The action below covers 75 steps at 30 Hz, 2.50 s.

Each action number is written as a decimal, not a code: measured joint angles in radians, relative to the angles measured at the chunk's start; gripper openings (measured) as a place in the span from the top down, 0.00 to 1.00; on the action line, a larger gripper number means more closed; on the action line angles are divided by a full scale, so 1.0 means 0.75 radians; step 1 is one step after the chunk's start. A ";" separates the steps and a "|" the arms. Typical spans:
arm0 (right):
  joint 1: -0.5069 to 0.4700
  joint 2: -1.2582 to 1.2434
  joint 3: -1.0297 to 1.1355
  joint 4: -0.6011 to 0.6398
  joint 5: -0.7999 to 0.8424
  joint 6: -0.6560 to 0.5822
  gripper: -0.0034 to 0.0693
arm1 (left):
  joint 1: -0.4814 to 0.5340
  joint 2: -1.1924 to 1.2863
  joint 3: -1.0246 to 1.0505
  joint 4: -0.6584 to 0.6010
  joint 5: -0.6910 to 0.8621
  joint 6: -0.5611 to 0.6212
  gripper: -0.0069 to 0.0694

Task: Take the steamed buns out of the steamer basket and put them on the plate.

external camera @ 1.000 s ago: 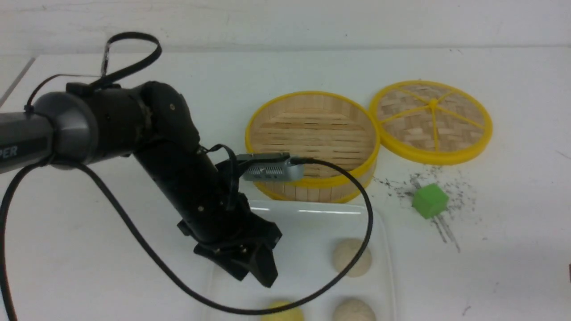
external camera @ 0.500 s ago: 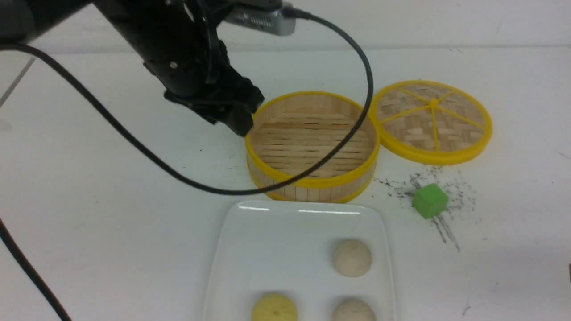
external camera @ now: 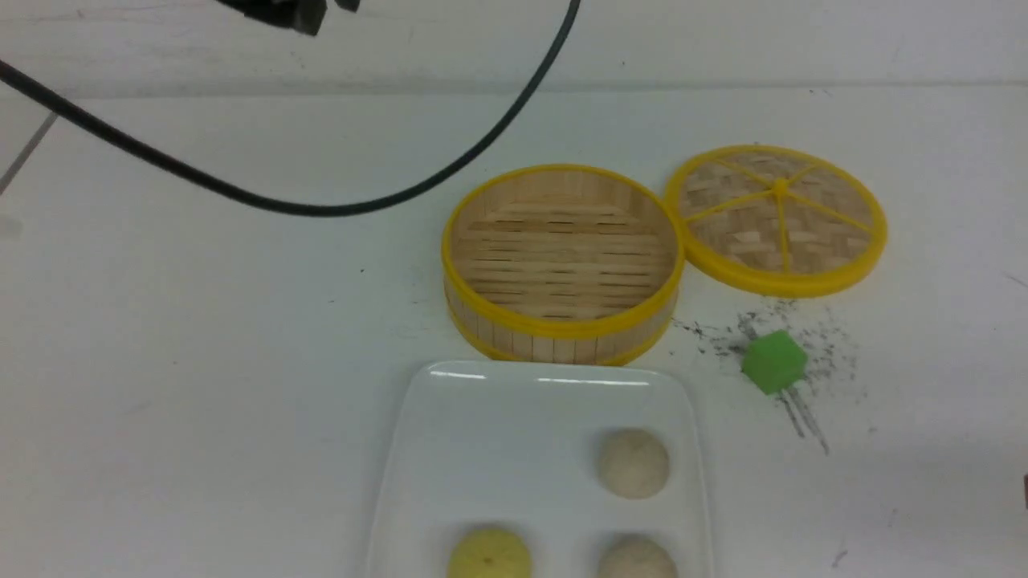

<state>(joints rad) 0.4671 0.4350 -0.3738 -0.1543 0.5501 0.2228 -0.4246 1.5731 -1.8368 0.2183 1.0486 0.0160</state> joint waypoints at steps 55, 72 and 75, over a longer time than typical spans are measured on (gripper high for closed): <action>0.000 0.000 0.000 0.001 -0.019 0.000 0.62 | 0.000 -0.053 0.004 -0.014 -0.423 -0.188 0.56; 0.000 0.000 0.000 0.001 -0.020 0.000 0.62 | 0.000 -0.387 0.008 -0.088 -0.002 -0.185 0.57; 0.000 0.000 0.000 0.001 -0.020 0.000 0.62 | 0.000 -0.410 0.008 -0.185 0.099 -0.186 0.59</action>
<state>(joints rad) 0.4671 0.4350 -0.3738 -0.1535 0.5352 0.2228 -0.4246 1.2659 -1.8305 0.0793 1.1229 -0.1236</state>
